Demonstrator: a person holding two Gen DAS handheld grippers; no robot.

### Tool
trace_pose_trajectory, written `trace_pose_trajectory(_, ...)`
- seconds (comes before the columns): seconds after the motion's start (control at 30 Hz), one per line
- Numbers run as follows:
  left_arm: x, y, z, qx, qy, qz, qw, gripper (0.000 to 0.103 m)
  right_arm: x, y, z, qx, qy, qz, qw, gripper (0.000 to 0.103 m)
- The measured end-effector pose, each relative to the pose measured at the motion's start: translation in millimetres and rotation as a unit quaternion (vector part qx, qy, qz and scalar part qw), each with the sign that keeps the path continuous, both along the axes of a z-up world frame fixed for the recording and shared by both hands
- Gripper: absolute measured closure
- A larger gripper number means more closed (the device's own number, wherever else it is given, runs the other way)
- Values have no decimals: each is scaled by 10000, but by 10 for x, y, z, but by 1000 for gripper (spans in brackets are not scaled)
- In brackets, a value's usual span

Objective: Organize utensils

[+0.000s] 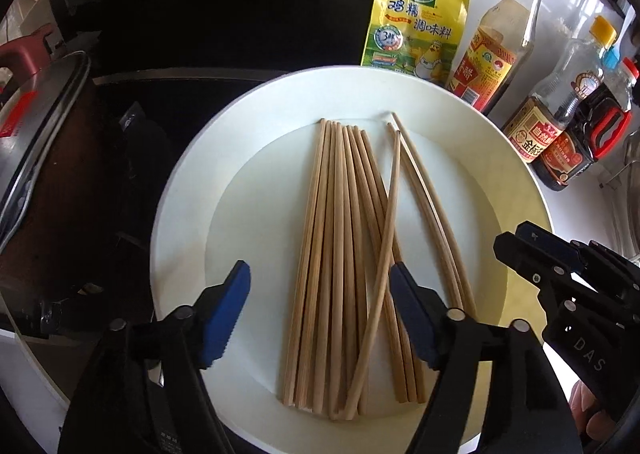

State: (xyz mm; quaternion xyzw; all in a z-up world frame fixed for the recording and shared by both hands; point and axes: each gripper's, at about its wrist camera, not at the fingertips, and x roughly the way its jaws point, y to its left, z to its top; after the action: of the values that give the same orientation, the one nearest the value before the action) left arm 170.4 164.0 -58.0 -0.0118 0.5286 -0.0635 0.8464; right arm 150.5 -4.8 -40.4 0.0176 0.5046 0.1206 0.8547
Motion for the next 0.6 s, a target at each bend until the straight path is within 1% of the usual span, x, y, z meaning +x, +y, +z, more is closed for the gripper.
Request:
trace_pose_trajectory(0.07,-41,16,54,26,-30,44,10000,28,-54,-30,42,8,-35,-10,10000,71)
trace_pose_trajectory(0.13,-94,31,109,68,-72,118,9999,23,-110,-63,98,28,-65,-35,10000,66)
trace_pose_trajectory(0.17,-127,37,134,71,-103,147,9998,19,-144,-75,120,40,-85,-51,9999,61)
trace_pose_trajectory(0.2,-158,45,155,83,-126,179,9997,15,-178,-91,144,47,-104,-71,9999,60)
trace_pose_trajectory(0.37,-302,56,255,160,-219,287,9992,15,-352,-168,246,83,-164,-146,9997,54)
trace_pose_trajectory(0.6,-486,5,444,222,-453,317,9982,15,-519,-215,381,110,-239,-58,9996,52)
